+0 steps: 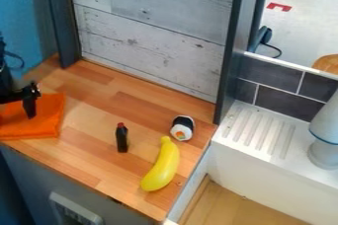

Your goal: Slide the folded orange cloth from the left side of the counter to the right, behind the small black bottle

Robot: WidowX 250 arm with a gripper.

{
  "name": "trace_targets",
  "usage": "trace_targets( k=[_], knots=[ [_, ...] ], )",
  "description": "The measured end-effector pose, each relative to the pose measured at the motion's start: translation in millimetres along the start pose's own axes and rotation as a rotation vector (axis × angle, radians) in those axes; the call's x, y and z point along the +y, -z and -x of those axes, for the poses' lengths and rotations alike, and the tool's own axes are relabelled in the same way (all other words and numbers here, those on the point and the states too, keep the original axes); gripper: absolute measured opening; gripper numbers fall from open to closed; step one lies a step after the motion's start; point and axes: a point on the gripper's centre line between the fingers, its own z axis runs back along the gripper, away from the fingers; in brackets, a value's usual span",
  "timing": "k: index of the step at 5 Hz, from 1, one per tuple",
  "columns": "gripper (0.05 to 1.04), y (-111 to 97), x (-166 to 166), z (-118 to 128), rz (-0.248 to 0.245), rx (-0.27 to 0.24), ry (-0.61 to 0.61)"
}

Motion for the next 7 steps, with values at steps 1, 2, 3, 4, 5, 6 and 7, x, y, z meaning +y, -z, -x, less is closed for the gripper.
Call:
trace_targets(
  k=[1, 2, 3, 4, 5, 6, 7],
  knots=[
    [1.001, 9.2, -4.1, 7.4, 0.0, 0.022, 0.016],
    [1.001, 11.9, -21.1, 12.5, 0.001, 0.02, 0.051],
    [1.001, 11.5, -43.2, 15.6, 0.025, 0.012, 0.071],
    [1.001, 10.6, -75.8, 25.2, 0.054, 0.018, 0.119],
    [1.001, 7.9, -108.7, 35.3, 0.084, 0.021, 0.152],
    [1.001, 0.5, -144.8, 36.9, 0.12, -0.008, 0.167],
    [1.001, 5.3, -163.7, 37.6, 0.127, -0.017, 0.177]
  ],
)
